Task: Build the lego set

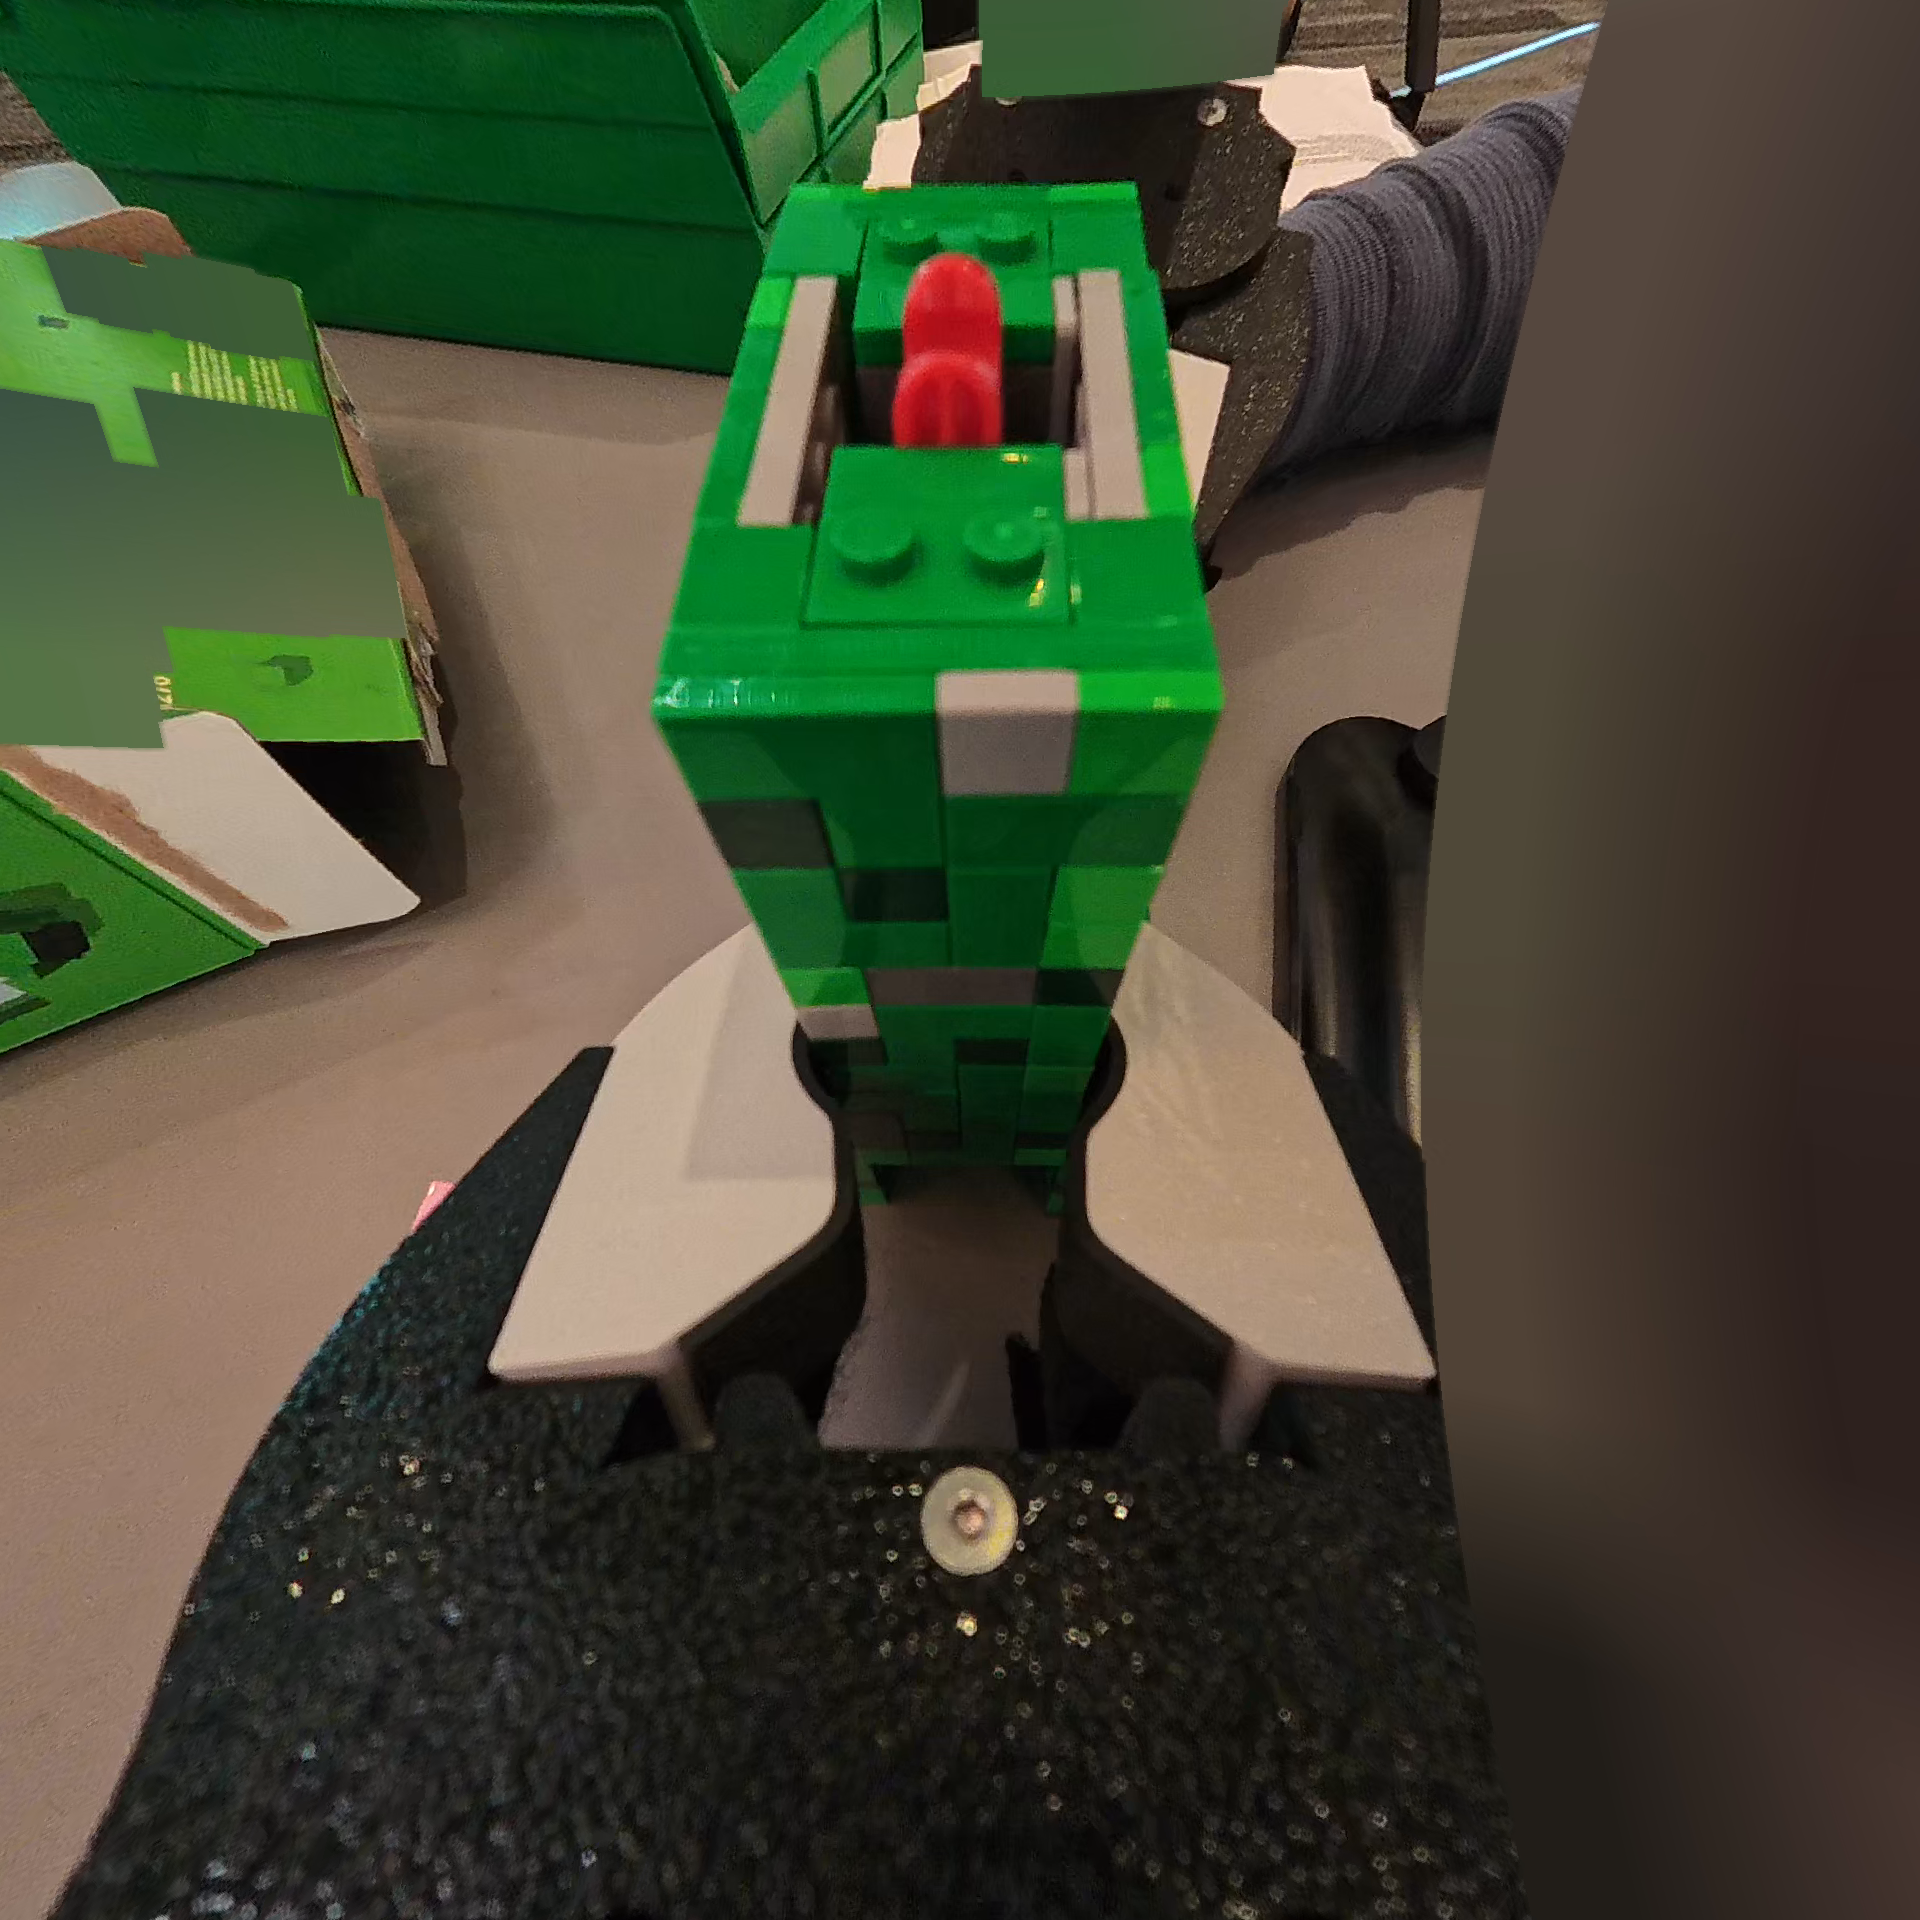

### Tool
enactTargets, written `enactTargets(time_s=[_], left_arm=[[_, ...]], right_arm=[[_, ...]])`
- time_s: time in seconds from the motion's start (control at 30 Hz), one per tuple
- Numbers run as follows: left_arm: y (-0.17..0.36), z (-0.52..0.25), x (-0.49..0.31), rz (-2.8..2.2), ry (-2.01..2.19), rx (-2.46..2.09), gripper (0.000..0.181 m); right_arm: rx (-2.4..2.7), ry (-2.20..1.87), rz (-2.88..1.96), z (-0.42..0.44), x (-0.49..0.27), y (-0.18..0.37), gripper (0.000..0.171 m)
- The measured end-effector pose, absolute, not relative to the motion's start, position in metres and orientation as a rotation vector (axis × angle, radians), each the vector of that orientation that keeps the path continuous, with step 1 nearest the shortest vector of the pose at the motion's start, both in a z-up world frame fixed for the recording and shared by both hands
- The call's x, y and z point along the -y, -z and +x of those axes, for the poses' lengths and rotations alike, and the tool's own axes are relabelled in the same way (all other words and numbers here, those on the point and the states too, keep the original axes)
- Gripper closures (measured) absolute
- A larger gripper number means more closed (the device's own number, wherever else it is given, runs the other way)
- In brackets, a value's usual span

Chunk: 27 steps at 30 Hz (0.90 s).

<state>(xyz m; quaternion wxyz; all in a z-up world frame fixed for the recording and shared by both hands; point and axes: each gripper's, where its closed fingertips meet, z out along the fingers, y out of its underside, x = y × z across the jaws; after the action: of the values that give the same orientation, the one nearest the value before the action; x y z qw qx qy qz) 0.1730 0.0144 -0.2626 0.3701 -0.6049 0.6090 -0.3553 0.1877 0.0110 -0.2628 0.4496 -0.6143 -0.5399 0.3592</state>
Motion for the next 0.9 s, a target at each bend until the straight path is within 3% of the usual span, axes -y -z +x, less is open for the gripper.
enactTargets(time_s=[0.9], left_arm=[[0.2624,0.1732,-0.0150,-1.550,0.931,-1.552,0.141]], right_arm=[[1.326,-0.880,-1.528,0.1862,-0.0110,0.2630,0.171]])
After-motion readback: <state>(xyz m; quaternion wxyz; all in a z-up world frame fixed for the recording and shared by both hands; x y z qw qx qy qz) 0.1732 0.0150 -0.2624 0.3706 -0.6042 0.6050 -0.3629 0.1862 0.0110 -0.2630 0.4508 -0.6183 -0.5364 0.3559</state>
